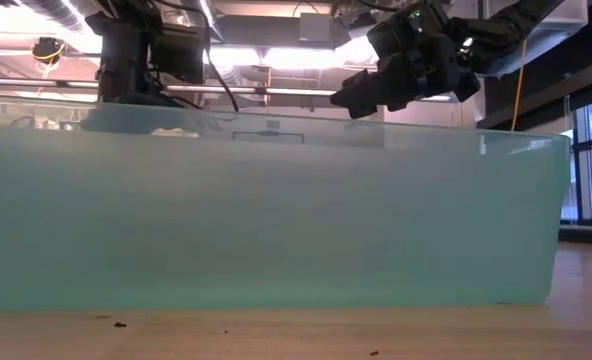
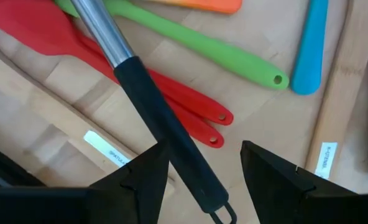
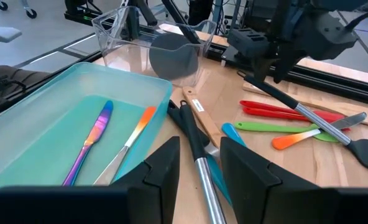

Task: Pick & Place Kitchen Items
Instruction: Put the left wooden spatula into the transparent bin

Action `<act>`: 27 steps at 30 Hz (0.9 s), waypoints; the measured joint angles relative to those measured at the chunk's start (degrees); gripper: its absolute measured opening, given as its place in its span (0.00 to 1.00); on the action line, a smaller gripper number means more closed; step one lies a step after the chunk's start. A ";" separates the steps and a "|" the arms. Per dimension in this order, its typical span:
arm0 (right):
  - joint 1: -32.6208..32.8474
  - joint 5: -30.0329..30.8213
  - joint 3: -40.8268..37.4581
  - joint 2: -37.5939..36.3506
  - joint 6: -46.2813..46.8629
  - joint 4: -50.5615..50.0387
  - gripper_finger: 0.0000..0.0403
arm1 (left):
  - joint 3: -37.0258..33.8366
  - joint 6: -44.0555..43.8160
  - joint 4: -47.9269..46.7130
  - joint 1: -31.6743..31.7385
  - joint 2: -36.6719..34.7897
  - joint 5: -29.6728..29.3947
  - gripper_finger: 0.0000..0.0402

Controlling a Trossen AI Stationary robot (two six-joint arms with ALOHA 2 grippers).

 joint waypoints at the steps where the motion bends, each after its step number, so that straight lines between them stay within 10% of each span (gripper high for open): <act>1: 0.00 0.00 0.00 0.00 0.00 0.03 0.30 | 0.02 0.22 -0.08 -0.01 0.00 0.04 0.48; 27: 0.04 -0.02 0.00 -0.02 1.98 1.26 0.30 | 0.02 -2.62 0.03 7.83 0.17 -8.14 0.60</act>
